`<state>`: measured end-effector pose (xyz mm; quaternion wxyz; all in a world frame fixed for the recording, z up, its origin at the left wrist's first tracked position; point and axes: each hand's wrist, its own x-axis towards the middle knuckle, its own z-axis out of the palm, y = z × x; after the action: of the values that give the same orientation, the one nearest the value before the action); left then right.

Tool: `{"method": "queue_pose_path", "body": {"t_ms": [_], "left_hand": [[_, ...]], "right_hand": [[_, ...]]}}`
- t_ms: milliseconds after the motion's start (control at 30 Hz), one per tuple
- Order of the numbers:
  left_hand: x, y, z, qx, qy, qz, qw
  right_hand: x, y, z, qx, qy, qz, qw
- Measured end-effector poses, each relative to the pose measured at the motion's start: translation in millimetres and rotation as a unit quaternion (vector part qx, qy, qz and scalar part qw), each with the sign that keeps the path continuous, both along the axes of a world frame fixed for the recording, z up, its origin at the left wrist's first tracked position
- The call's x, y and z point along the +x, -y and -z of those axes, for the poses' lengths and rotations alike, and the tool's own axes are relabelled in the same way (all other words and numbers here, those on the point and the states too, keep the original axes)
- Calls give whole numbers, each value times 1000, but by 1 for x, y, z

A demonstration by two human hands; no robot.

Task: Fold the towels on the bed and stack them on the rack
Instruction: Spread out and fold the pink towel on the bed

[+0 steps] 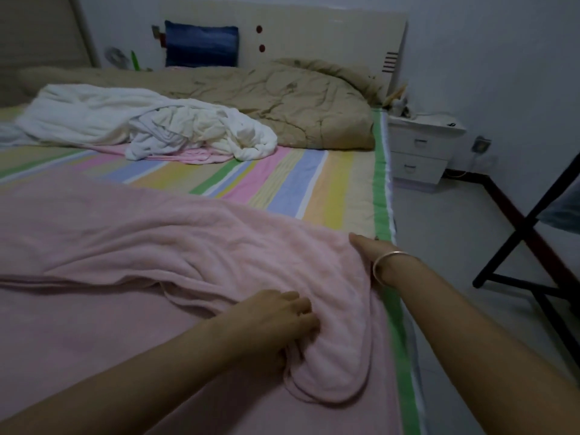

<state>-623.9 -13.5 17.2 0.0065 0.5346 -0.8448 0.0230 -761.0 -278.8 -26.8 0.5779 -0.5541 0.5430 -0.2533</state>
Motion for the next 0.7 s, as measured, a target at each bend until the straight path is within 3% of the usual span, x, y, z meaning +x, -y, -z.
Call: {"method": "queue_pose_path", "body": {"t_ms": [133, 200, 333, 533, 700], "left_hand": [[0, -15, -3, 7, -61, -25, 998], [-3, -17, -8, 13, -137, -18, 990], [-23, -15, -15, -32, -249, 5, 968], [-38, -35, 36, 20, -220, -21, 975], [-13, -66, 44, -124, -195, -68, 971]], "right_hand": [[16, -29, -27, -106, -59, 38, 992], [13, -22, -40, -149, -29, 74, 986], [-8, -17, -56, -138, 15, 112, 984], [-33, -47, -37, -43, -11, 47, 998], [-54, -88, -26, -67, -79, 48, 993]]}}
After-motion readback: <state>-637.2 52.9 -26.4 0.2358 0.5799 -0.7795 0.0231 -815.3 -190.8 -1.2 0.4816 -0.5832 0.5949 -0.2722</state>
